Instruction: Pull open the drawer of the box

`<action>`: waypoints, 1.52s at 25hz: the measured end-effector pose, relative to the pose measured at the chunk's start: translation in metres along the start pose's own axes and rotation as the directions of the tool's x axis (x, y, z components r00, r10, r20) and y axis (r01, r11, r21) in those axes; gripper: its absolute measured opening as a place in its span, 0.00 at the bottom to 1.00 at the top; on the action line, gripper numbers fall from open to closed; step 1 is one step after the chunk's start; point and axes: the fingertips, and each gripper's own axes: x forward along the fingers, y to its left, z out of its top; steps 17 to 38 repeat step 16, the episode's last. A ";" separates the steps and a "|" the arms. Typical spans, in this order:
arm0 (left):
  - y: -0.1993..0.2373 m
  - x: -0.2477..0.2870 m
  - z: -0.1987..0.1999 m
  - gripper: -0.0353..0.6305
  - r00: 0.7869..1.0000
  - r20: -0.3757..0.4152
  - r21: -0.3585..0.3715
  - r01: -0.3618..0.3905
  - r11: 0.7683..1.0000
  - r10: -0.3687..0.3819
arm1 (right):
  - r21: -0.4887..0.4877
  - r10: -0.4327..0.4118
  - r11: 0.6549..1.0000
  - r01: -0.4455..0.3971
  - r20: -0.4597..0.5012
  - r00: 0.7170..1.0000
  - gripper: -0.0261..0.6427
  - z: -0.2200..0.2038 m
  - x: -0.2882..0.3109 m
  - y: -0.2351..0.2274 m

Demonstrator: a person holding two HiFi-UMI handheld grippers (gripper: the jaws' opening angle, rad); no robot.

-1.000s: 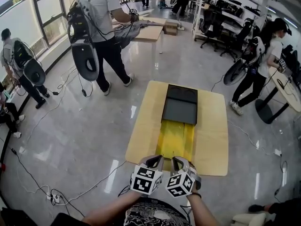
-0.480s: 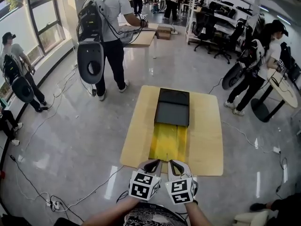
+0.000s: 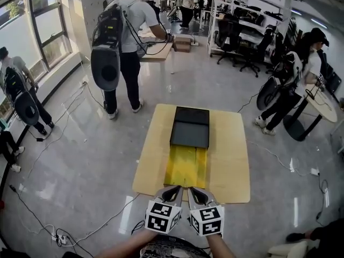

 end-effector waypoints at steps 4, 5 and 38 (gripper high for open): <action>0.025 -0.032 -0.022 0.07 1.000 0.017 0.011 -0.003 1.000 0.003 | 0.012 0.001 1.000 -0.001 0.012 1.000 0.05 -0.015 0.007 0.044; 0.022 -0.030 -0.018 0.07 1.000 0.018 0.015 -0.005 1.000 0.005 | 0.016 0.001 1.000 -0.001 0.014 1.000 0.05 -0.013 0.004 0.041; -0.032 0.040 0.024 0.07 1.000 0.015 0.040 -0.007 0.999 0.007 | 0.040 0.010 0.999 -0.010 0.017 1.000 0.05 0.007 -0.008 -0.049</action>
